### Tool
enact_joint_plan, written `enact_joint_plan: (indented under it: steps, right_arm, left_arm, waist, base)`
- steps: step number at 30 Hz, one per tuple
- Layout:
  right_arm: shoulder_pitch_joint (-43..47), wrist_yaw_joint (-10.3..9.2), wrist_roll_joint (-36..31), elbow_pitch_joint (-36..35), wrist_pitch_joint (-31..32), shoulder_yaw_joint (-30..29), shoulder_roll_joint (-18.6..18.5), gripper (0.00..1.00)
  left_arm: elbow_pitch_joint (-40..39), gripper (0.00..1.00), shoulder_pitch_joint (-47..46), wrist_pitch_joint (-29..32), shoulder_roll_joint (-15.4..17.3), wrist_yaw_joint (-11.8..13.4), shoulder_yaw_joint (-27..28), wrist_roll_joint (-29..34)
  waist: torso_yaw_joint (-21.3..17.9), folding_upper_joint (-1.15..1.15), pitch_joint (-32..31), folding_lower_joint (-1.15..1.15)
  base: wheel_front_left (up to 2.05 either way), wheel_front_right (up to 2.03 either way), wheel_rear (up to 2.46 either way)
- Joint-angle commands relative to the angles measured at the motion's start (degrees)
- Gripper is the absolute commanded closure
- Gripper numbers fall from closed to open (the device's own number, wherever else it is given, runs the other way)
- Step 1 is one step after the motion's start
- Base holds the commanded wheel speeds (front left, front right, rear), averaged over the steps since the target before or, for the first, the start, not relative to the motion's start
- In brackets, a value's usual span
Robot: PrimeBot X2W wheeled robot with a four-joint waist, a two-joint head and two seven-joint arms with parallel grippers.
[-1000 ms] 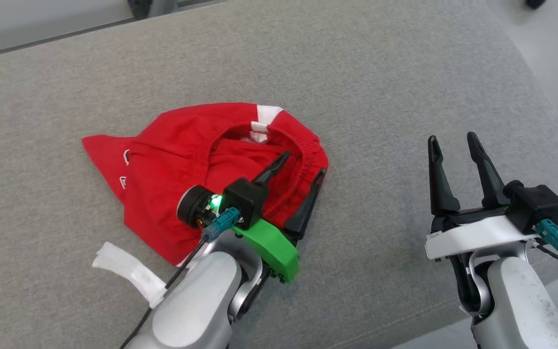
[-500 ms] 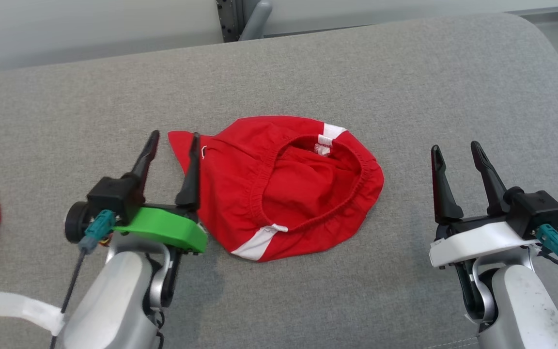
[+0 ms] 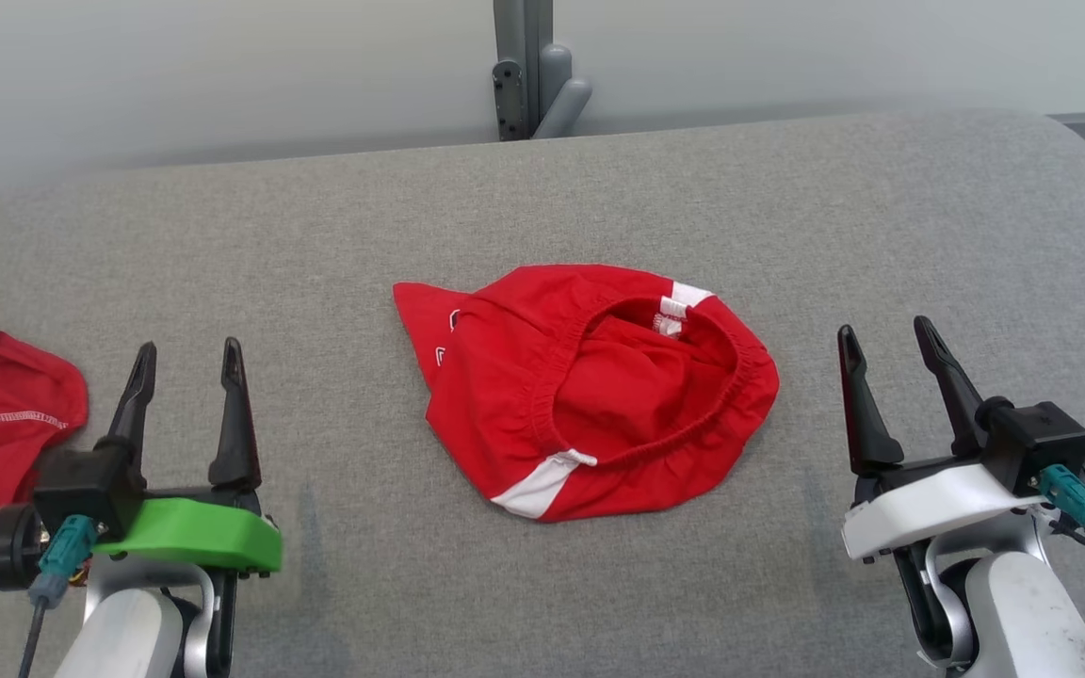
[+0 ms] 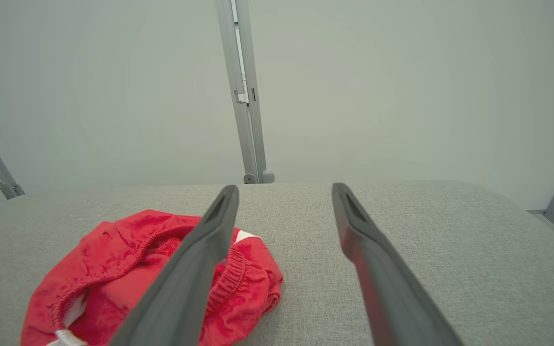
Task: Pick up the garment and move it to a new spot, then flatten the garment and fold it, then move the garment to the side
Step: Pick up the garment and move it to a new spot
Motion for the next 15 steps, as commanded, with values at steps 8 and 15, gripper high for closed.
enact_joint_plan:
  steps: [8, 15]
  right_arm:
    - [3.7, 0.00, -0.1, -0.9, 1.0, 0.2, -0.4, 0.00]
    - [6.5, 0.00, 0.0, -2.3, 1.9, -0.3, -0.2, 0.00]
  left_arm:
    - [-4.4, 0.00, 5.8, 1.5, 1.4, 2.1, -0.7, 0.9]
    - [-7.1, 0.00, 9.1, 2.9, 2.0, 2.8, -1.1, 0.2]
  waist:
    - [0.0, 0.00, -3.9, 0.00]
    - [-0.3, 0.00, -5.5, 0.00]
  base:
    - [0.00, 0.00, 0.00]
    - [0.00, 0.00, 0.00]
